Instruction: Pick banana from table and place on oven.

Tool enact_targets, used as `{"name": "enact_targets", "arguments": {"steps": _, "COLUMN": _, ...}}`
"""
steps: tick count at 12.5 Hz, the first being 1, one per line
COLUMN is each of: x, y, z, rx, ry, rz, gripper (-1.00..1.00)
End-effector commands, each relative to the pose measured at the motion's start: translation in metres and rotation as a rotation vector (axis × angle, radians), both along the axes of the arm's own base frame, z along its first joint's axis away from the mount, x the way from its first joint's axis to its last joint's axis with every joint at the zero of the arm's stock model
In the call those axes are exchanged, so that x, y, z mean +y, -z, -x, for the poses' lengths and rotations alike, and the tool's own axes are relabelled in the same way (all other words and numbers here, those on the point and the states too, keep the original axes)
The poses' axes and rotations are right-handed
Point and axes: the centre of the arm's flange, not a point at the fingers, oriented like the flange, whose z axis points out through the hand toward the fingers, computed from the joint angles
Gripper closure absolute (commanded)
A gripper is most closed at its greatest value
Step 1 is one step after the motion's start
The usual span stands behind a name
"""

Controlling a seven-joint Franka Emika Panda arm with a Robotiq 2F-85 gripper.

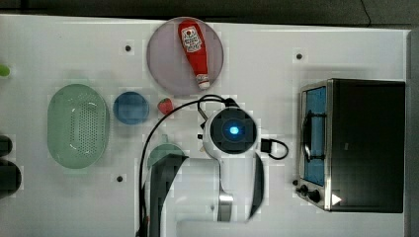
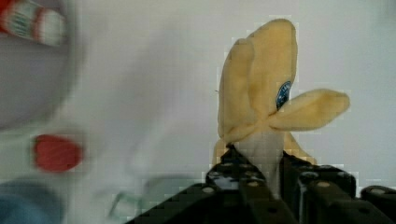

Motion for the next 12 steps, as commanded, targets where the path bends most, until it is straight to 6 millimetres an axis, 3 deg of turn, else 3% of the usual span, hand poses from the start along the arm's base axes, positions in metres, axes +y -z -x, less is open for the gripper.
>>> {"name": "enact_targets", "arguments": {"steps": 1, "x": -0.001, "y": -0.137, "z": -0.012, "rx": -0.099, "ry": 0.0, "rz": 0.02, "gripper": 0.62}}
{"name": "enact_targets", "arguments": {"steps": 3, "x": -0.01, "y": -0.184, "z": -0.012, "rx": -0.104, "ry": 0.017, "rz": 0.018, "gripper": 0.62}}
{"name": "enact_targets", "arguments": {"steps": 5, "x": -0.034, "y": -0.201, "z": -0.017, "rx": -0.112, "ry": 0.062, "rz": 0.015, "gripper": 0.62}}
{"name": "enact_targets", "arguments": {"steps": 8, "x": -0.106, "y": -0.191, "z": -0.019, "rx": -0.1, "ry": 0.114, "rz": 0.0, "gripper": 0.62}}
{"name": "enact_targets", "arguments": {"steps": 12, "x": -0.229, "y": -0.152, "z": -0.002, "rx": -0.069, "ry": 0.05, "rz": -0.016, "gripper": 0.62}}
